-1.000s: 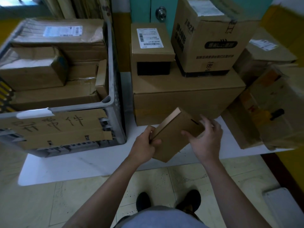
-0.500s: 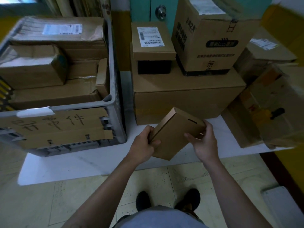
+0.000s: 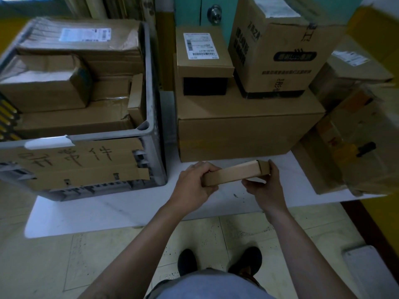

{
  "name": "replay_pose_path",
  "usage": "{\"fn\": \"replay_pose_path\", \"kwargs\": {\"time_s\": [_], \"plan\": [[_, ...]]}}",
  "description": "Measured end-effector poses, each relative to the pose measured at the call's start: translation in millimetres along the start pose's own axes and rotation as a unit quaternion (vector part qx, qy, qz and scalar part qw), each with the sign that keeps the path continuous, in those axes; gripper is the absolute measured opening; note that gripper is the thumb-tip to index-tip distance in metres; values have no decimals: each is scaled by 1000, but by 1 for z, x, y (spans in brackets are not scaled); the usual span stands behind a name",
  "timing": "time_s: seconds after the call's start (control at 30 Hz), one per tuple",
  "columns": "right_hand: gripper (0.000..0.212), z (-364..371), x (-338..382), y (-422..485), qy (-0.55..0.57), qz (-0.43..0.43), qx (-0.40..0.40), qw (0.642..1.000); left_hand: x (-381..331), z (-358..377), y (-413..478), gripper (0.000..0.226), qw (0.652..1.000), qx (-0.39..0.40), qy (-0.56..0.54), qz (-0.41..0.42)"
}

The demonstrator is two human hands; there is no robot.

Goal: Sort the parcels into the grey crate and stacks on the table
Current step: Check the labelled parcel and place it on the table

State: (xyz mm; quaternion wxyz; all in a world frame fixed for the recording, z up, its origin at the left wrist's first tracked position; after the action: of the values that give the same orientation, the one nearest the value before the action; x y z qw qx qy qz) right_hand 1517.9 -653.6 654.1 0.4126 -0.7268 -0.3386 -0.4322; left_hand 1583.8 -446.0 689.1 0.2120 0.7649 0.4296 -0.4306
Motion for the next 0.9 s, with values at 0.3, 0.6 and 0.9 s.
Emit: {"fn": "replay_pose_path", "kwargs": {"time_s": [0.3, 0.6, 0.9], "plan": [[59, 2, 24, -12, -82, -82, -9, 993, 4, 3, 4, 33, 999, 5, 44, -25], [52, 7, 42, -16, -138, -142, 20, 980, 2, 2, -2, 64, 999, -13, -3, -51], [57, 14, 48, -14, -170, -155, 31, 973, 8, -9, -1, 36, 998, -55, -30, -23]]}}
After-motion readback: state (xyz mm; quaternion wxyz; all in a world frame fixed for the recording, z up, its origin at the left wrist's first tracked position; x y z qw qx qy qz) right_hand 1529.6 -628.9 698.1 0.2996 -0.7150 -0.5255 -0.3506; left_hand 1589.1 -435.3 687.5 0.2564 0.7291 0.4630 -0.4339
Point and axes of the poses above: each hand's wrist, its own y-axis towards the middle knuckle, its own z-axis out of the palm, x = y × z, the point moved 6 cm from there along y, towards the middle knuckle, and after that the axes turned 6 degrees about x, right-handed, at the moved point
